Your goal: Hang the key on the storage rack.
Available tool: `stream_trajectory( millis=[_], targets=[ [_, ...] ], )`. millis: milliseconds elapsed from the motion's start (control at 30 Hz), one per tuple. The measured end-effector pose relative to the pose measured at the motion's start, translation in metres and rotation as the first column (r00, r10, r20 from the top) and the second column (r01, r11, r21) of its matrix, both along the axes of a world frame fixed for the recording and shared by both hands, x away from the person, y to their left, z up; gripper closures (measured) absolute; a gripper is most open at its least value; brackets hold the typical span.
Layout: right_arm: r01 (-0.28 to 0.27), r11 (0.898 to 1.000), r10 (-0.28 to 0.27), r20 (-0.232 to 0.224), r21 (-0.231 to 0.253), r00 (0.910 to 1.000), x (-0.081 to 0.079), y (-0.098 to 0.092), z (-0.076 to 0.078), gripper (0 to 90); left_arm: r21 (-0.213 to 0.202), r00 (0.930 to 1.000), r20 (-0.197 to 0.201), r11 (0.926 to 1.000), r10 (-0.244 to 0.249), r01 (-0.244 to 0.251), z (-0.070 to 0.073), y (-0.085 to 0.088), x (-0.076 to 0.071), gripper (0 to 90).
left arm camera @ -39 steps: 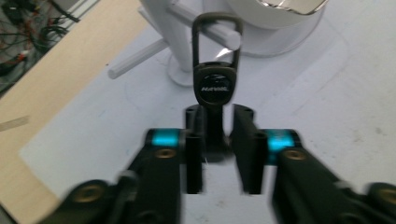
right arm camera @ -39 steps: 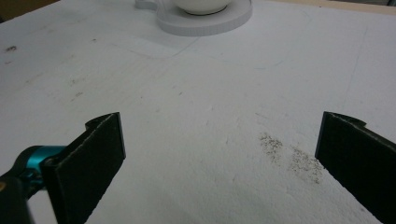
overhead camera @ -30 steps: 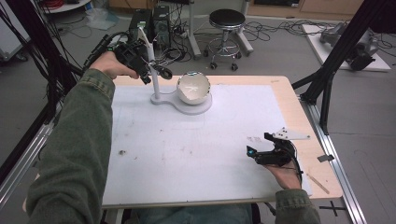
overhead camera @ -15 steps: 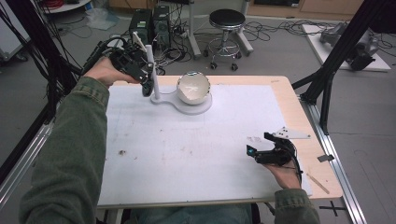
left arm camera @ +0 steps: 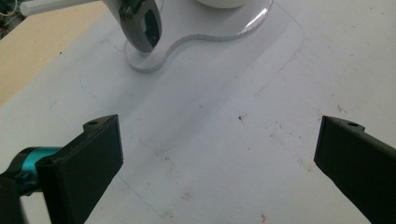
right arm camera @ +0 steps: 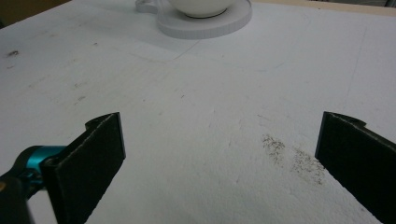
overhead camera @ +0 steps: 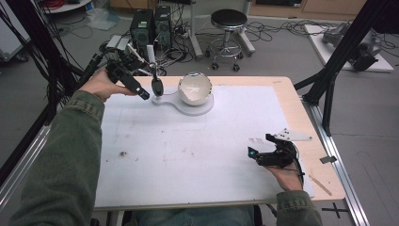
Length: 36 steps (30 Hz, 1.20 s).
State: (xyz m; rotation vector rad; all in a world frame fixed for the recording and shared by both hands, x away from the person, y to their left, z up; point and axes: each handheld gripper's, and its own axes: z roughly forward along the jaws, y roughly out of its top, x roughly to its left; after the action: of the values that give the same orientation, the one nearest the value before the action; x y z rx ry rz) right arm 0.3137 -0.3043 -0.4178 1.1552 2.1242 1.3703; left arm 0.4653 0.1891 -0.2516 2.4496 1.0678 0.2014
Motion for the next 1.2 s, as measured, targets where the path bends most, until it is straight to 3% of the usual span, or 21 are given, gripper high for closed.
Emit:
stream_trajectory(
  millis=[267,500,1000,1200],
  targets=[
    [-0.001,1.000,0.001,0.003,-0.006,1.0000,0.001,0.001,0.000,0.6,-0.023,0.9998,0.002,0.9996,-0.019,0.019,-0.013,0.007,-0.016,1.7],
    [-0.007,1.000,0.007,-0.008,-0.012,0.9999,0.001,0.003,-0.001,0.6,-0.071,0.9993,-0.008,0.9969,-0.035,0.035,-0.020,0.015,-0.025,1.7],
    [-0.011,1.000,0.011,-0.008,-0.023,0.9999,0.001,0.005,-0.002,0.6,-0.078,0.9958,-0.009,0.9929,-0.091,0.090,-0.044,0.012,-0.054,1.7],
    [-0.016,0.999,0.015,-0.017,-0.028,0.9997,0.000,0.005,-0.003,0.6,-0.114,0.9959,-0.006,0.9895,-0.090,0.089,-0.056,0.017,-0.065,1.7]
  ],
)
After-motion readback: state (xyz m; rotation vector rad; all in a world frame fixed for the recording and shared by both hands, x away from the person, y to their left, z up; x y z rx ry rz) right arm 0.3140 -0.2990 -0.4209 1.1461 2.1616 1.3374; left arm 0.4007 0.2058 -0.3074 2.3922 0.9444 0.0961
